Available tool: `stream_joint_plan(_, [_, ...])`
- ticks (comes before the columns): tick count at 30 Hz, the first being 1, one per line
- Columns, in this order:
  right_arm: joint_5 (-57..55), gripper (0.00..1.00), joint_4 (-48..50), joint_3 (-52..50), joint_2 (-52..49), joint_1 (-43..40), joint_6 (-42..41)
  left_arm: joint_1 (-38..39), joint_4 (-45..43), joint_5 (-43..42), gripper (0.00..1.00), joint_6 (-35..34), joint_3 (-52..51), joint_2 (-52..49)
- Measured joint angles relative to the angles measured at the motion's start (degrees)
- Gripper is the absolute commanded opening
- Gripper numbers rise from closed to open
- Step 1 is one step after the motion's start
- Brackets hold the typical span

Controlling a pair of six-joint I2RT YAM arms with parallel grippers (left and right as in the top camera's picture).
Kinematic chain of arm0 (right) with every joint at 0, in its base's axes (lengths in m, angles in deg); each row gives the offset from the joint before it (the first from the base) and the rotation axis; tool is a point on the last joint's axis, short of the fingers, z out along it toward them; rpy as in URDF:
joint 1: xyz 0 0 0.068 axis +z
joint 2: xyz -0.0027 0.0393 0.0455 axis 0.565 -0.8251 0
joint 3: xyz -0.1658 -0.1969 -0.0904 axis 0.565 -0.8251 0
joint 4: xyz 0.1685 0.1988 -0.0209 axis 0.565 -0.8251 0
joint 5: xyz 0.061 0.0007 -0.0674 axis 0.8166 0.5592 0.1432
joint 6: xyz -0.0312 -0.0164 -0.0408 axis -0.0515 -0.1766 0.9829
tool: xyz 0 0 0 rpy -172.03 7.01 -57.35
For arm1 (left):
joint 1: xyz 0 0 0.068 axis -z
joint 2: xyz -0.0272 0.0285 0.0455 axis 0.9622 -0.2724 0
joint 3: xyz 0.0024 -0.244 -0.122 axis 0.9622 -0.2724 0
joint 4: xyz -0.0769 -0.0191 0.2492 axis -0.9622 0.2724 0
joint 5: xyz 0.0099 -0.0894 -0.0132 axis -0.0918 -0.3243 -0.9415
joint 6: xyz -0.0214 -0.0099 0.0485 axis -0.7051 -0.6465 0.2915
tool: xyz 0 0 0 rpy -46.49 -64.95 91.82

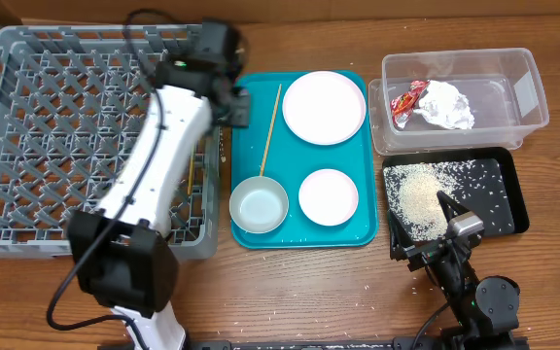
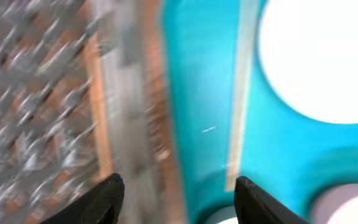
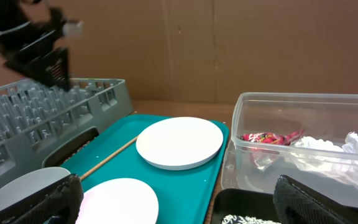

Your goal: Sort waste into correct bins and load items into the dishwasher

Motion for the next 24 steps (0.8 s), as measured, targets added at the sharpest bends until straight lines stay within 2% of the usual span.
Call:
stream_joint_plan(6, [0.0,1.00,0.0,0.0,0.0,0.0,0.0,8.1,-9.1,2.3,0.50,0.0,-0.6,-2.4])
stream_joint_plan(13, [0.0,1.00,0.0,0.0,0.0,0.0,0.0,7.4,-12.3,4.7,0.49,-0.2,-1.6,-15.5])
stream_joint_plan(16, [0.0,1.00,0.0,0.0,0.0,0.0,0.0,7.0,-12.7,5.0,0.44,-0.4,-2.6,-19.9])
stream_joint_plan(17, [0.0,1.00,0.0,0.0,0.0,0.0,0.0,6.8,-13.0,5.0,0.40,-0.5,-2.6,-20.3])
stream_joint_plan(19, [0.0,1.00,0.0,0.0,0.0,0.0,0.0,6.8,-13.3,5.2,0.23,-0.6,-2.4,-19.9])
stream_joint_plan(20, [0.0,1.00,0.0,0.0,0.0,0.0,0.0,6.8,-13.2,5.1,0.06,-0.9,-2.4,-20.1])
stream_joint_plan(24, [0.0,1.00,0.0,0.0,0.0,0.0,0.0,6.8,-12.7,4.9,0.04,-0.6,-2.4,-20.6])
